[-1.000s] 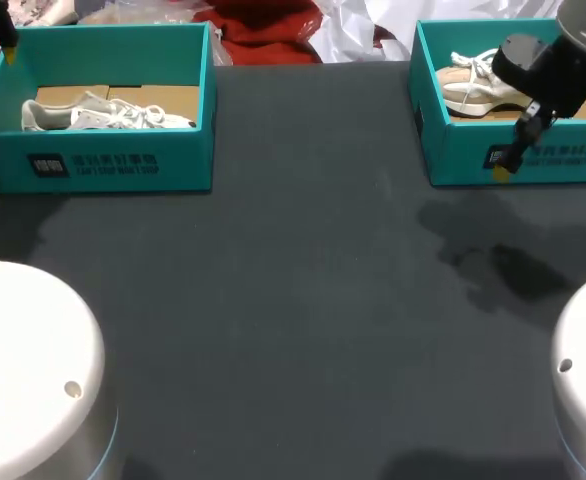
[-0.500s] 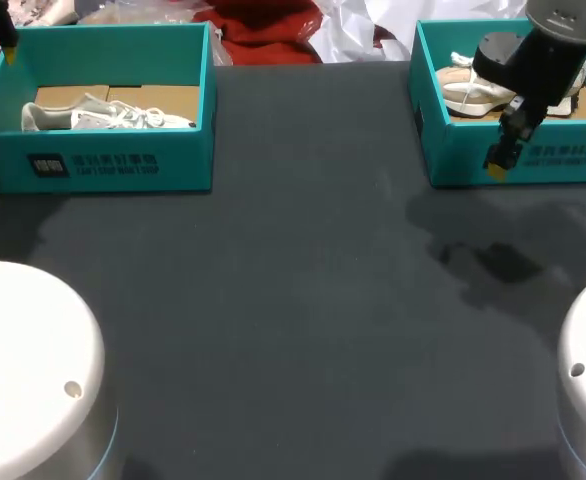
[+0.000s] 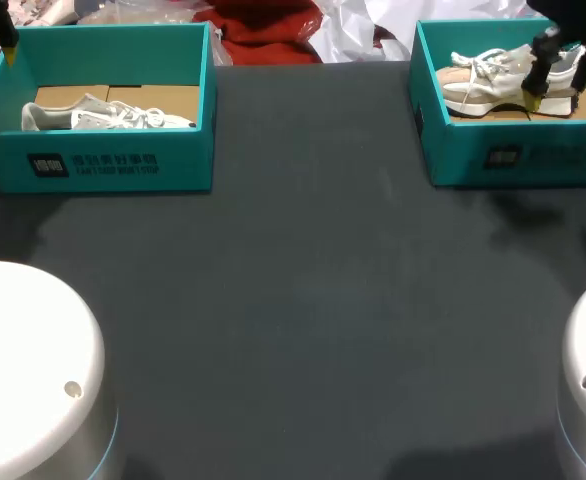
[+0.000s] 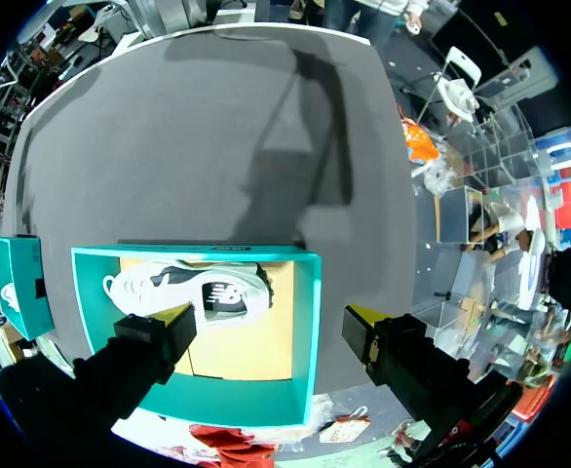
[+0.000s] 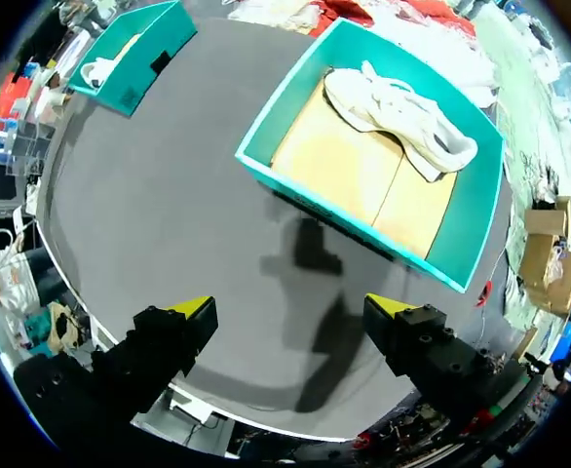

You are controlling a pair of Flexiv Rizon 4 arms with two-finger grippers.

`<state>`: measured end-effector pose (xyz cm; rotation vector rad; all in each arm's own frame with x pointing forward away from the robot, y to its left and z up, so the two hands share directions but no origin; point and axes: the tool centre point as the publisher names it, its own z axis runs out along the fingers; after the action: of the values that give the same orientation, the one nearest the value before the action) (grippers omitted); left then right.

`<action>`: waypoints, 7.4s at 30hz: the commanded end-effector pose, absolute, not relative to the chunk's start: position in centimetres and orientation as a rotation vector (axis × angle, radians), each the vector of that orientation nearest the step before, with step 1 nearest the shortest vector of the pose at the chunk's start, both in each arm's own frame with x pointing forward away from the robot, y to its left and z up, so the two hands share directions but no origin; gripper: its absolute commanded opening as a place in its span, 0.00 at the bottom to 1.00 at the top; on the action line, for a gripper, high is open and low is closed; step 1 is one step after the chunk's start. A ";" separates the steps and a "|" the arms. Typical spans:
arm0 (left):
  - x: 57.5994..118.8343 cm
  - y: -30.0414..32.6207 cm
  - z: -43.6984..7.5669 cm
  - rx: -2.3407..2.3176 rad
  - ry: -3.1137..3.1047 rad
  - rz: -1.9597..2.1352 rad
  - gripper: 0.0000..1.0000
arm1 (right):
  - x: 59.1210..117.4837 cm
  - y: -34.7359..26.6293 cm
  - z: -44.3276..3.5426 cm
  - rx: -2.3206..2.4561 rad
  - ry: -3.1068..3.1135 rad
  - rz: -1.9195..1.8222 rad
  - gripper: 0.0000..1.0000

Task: Take the shoe out of the shoebox, open the shoe tongue, remove and reinsert the insole, then place the shoe into the shoebox

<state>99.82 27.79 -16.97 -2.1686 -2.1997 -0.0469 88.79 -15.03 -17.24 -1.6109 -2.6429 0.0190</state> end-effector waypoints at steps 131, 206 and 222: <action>99.8 27.8 -16.9 -2.169 -2.198 -0.048 1.00 | 116.7 -32.0 -31.2 -2.564 -2.150 0.168 0.84; 99.8 27.8 -16.9 -2.169 -2.198 -0.048 1.00 | 114.9 -33.2 -30.9 -2.460 -2.148 0.171 0.00; 99.8 27.8 -16.9 -2.169 -2.198 -0.048 1.00 | 114.5 -33.7 -25.4 -2.556 -2.173 0.156 0.00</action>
<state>99.82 27.79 -16.96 -2.1686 -2.1996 -0.0467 115.66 -33.84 -26.58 -2.5307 -2.1491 0.1975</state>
